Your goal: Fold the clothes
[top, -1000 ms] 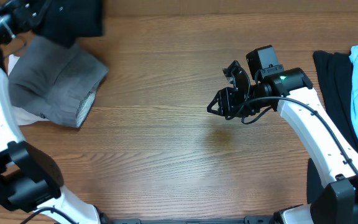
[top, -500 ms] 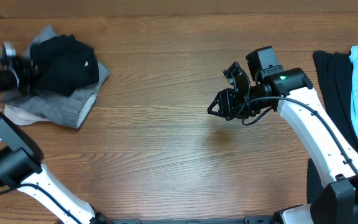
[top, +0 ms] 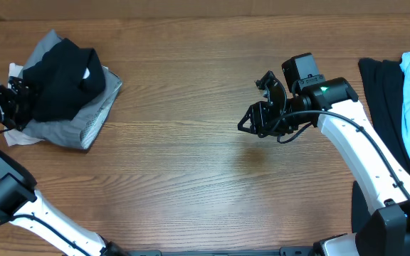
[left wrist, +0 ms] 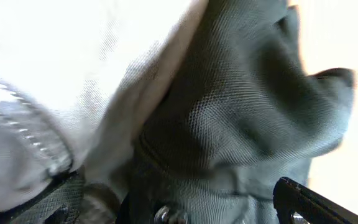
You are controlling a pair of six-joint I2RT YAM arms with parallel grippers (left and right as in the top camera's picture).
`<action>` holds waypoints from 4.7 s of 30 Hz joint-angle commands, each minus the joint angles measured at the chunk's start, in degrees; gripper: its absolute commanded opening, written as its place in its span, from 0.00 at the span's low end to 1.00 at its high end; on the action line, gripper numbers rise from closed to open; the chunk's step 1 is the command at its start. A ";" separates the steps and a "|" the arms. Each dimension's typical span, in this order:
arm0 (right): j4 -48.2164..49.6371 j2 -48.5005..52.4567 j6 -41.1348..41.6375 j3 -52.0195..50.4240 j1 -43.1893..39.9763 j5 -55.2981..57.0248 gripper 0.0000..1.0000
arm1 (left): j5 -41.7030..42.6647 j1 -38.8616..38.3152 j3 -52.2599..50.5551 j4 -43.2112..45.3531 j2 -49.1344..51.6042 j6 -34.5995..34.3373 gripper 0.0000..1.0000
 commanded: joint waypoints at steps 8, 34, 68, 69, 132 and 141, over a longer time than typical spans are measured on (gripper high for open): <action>0.61 -1.44 -0.31 0.22 0.26 -0.46 0.44 | 17.22 3.26 1.95 1.84 -18.64 3.98 1.00; 1.01 -21.16 -0.24 15.17 0.26 10.25 1.00 | -31.82 -35.67 1.92 -37.38 -63.25 9.79 1.00; -10.01 -20.87 -3.50 15.15 0.24 19.63 1.00 | -32.02 -35.69 1.88 -38.97 -58.75 9.79 1.00; -7.65 -20.94 -5.16 15.08 0.26 20.65 1.00 | -32.02 -35.69 1.88 -38.97 -58.71 9.79 1.00; 59.49 -92.08 -13.51 -76.67 -13.25 19.19 1.00 | -32.02 -35.69 1.88 -38.97 -58.34 9.79 1.00; 59.49 -92.08 -13.51 -76.67 -13.25 19.19 1.00 | -32.02 -35.69 1.88 -38.97 -58.34 9.79 1.00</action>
